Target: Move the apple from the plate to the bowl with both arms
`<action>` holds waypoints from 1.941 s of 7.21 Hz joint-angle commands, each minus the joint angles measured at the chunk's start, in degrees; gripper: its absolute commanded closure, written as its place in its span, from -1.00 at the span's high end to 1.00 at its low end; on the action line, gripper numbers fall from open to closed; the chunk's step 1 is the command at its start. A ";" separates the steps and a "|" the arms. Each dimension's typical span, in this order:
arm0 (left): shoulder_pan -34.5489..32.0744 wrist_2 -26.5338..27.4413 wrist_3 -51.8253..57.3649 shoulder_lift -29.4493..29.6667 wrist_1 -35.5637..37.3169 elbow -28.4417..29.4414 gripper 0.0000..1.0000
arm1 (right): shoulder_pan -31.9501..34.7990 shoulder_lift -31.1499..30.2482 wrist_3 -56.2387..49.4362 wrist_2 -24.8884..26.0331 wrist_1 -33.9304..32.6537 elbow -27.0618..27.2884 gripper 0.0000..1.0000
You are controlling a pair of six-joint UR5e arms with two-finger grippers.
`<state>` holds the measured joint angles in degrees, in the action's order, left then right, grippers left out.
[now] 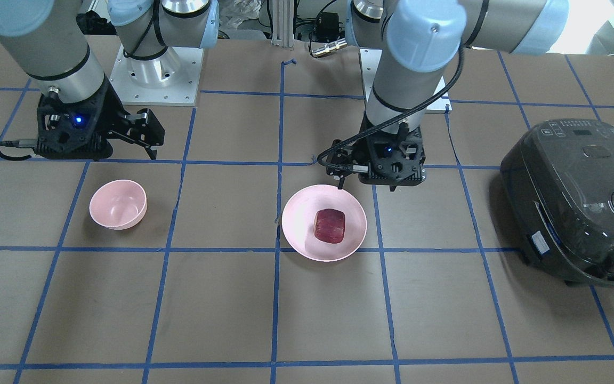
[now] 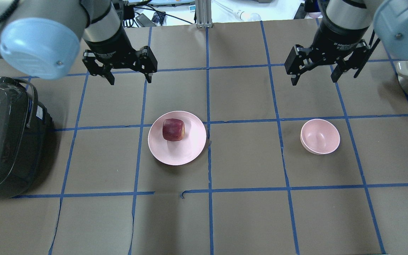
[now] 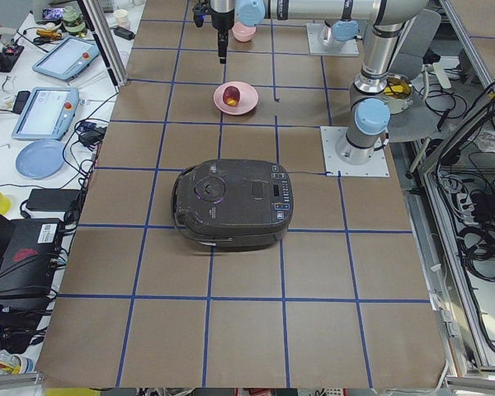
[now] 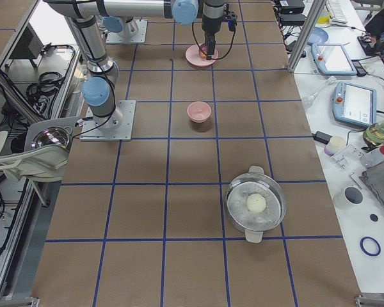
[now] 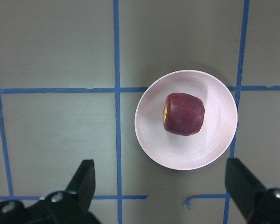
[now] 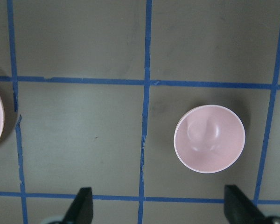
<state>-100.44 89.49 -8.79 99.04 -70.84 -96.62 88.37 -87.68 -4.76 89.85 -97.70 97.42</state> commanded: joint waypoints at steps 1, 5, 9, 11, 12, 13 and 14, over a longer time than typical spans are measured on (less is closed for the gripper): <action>-3.18 -0.20 -0.96 3.94 10.79 -9.87 1.00 | -1.70 0.40 -3.58 0.06 -20.59 16.31 1.00; -3.36 0.59 -0.26 11.42 20.87 -10.17 1.00 | -6.81 5.49 -7.19 -0.38 -37.13 30.45 0.47; -3.36 0.59 -0.09 14.51 21.27 -10.52 0.81 | -6.81 6.03 -7.72 3.21 -37.30 28.45 -1.00; -3.36 0.60 2.37 14.25 21.44 -10.17 -0.61 | -5.94 5.50 -7.46 3.40 -36.42 26.60 -1.00; -3.36 0.60 2.38 13.38 21.70 -10.00 -0.81 | -2.71 5.50 -6.59 3.40 -36.16 25.37 -1.00; -3.10 0.77 2.38 12.41 21.71 -9.30 -0.84 | 3.07 6.11 -5.27 3.31 -36.59 23.62 -1.00; -3.19 0.77 2.29 11.88 21.53 -8.25 -0.91 | 8.08 7.94 -0.65 3.31 -36.69 21.77 -1.00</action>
<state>-103.65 90.20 -6.50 111.78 -49.21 -105.93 90.11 -81.35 -9.54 93.19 -134.20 121.44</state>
